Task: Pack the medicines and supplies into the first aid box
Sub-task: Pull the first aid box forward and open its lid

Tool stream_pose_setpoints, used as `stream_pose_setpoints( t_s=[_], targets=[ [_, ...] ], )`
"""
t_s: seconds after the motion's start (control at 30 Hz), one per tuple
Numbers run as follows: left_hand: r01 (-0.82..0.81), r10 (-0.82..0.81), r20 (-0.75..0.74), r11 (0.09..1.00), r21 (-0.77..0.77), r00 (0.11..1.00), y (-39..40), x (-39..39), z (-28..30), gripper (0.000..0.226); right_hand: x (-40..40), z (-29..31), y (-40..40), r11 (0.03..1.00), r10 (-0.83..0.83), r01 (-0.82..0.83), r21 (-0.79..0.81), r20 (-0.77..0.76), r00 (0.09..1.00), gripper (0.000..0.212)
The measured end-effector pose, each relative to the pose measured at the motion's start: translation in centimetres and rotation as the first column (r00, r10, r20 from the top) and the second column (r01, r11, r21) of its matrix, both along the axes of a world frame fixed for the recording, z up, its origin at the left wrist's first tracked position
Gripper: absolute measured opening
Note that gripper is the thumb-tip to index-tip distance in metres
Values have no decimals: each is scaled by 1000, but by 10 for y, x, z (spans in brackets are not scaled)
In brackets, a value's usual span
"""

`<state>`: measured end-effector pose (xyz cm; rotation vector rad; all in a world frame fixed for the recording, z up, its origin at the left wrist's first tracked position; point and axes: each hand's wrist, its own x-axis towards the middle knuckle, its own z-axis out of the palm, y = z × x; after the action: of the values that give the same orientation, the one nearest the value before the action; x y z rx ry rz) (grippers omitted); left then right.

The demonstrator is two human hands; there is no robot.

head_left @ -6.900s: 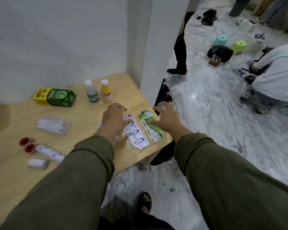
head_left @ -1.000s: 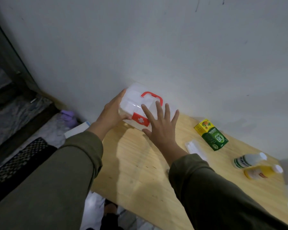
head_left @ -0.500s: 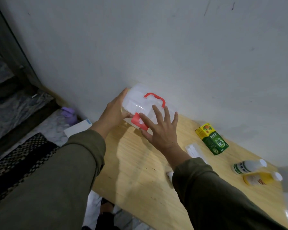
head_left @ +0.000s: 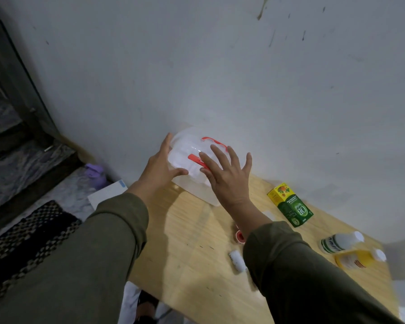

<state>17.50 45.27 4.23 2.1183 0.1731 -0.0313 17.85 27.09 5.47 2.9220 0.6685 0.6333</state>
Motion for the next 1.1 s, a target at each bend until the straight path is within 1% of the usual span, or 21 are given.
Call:
stream_pose_setpoints(
  t_s=[0.07,0.13,0.23,0.33,0.5,0.67,0.77,0.87,1.03,1.1],
  targets=[
    [-14,13,-17,999,-35,1000,0,1,0,108,8,14,-2,1000,-11,11,18,3,1000,46],
    [-25,24,-28,999,-35,999,-1,3,-1,111,19,28,-5,998,-33,32,50,7,999,47],
    [-30,29,-38,999,-29,999,0,6,-3,114,40,46,-11,991,-76,72,116,30,997,39],
    [-28,27,-50,999,-22,998,3,9,-5,116,64,60,-17,976,-136,145,164,-63,989,39],
    [-7,7,-47,1000,1,999,2,12,-6,114,87,68,-18,963,-228,236,132,-70,971,43],
    [9,-8,-50,1000,19,999,4,13,-5,114,97,63,-15,941,-320,328,80,-91,943,49],
    [15,-14,-42,1000,25,999,4,12,-4,113,99,58,-16,938,-337,342,57,-88,937,47],
    [25,-23,-41,999,43,999,4,13,-3,113,100,55,-17,933,-352,358,34,-112,929,52],
    [46,-44,-36,997,65,998,5,14,-3,111,97,52,-18,932,-347,357,56,-137,928,58],
    [61,-58,-32,993,100,998,7,15,-3,108,94,53,-21,934,-335,348,82,-135,932,59]
  ],
)
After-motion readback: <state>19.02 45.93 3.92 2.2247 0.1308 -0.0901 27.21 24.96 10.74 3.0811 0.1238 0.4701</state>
